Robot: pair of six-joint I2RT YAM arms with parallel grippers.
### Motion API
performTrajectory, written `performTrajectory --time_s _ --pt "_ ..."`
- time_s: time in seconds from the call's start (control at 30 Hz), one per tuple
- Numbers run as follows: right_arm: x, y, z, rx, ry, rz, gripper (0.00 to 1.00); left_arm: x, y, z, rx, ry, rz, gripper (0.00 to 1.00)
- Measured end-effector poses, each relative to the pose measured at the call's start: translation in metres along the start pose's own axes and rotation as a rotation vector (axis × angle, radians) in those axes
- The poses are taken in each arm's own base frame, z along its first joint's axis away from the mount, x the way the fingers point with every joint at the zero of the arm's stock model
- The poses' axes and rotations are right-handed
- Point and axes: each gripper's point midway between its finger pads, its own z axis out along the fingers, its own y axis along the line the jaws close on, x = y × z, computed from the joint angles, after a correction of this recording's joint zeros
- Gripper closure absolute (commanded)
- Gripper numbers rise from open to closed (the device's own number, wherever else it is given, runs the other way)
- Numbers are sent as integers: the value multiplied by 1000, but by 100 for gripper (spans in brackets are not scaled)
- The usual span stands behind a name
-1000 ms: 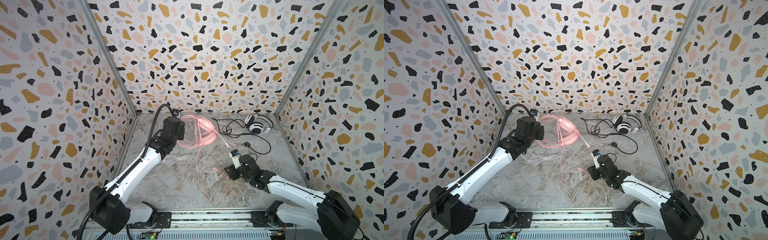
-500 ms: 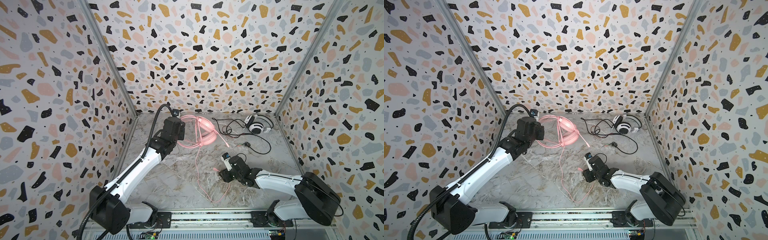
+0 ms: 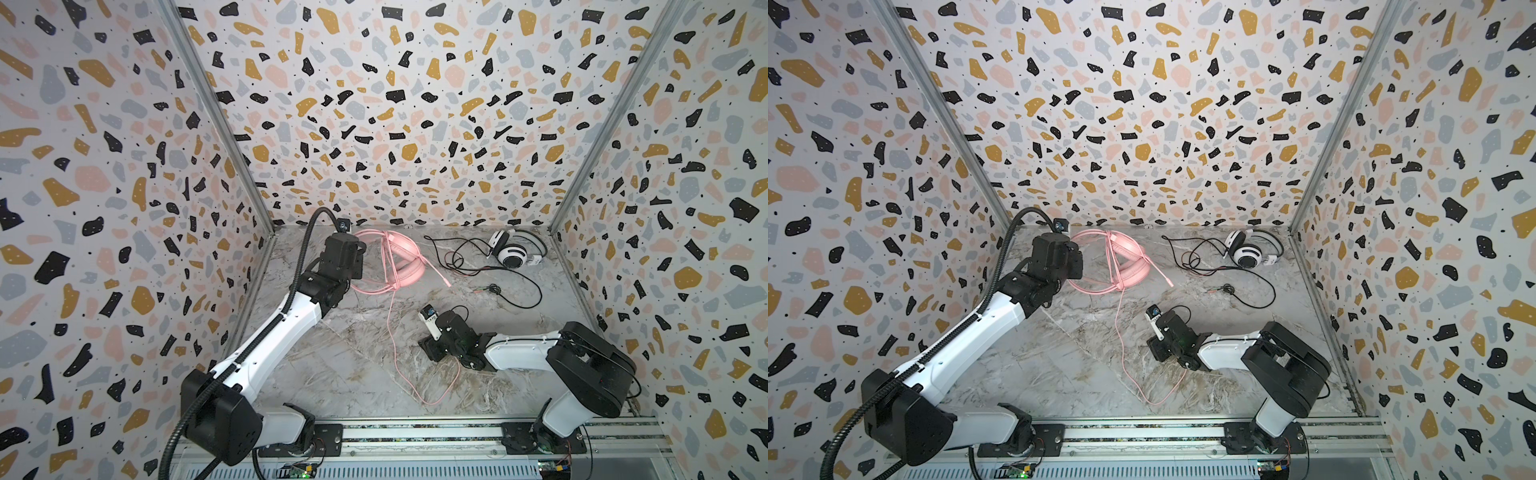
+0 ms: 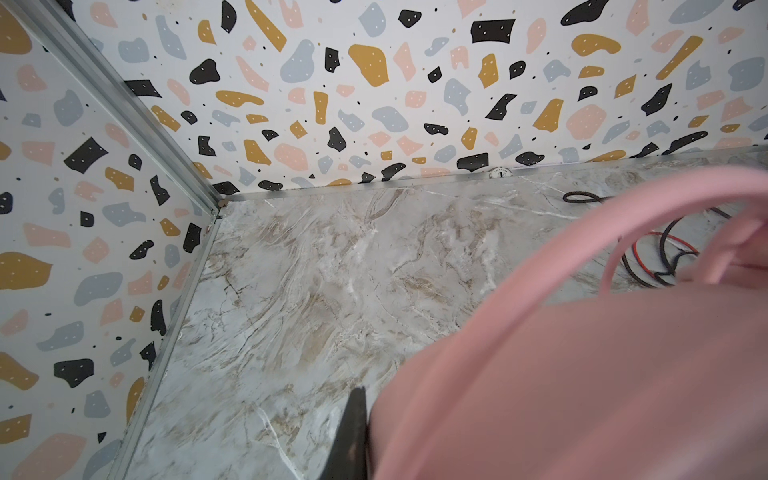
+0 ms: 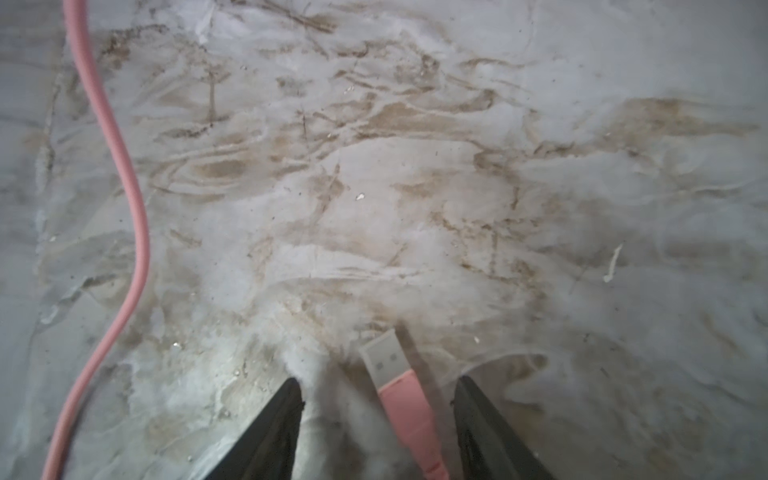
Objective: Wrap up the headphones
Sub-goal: 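Grasp the pink USB plug end of the cable with the right gripper, then lift the USB plug high with the right gripper, pulling the cable taut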
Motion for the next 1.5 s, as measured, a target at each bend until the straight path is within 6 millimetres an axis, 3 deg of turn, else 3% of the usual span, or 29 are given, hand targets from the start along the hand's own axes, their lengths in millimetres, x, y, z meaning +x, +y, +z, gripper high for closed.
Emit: performTrajectory --time_s 0.33,0.53,0.67,0.9,1.0,1.07,1.27,1.5 --pt "12 -16 -5 82 8 7 45 3 0 5 8 13 -11 100" --pt "9 -24 -2 94 5 29 64 5 -2 7 17 23 -12 100" --pt "0 -18 6 66 3 24 85 5 -1 8 16 24 -13 100" --pt "2 -15 3 49 5 25 92 5 -1 8 15 25 -13 100" --pt "11 -17 -12 49 13 31 92 6 -1 9 14 26 -12 100" --pt "6 -17 -26 51 -8 37 92 6 0 9 12 27 -12 100" --pt "-48 -19 -88 54 -212 67 92 6 1 10 10 28 -13 100" --pt "-95 -16 -161 30 -388 93 93 13 -2 20 8 57 -4 100"
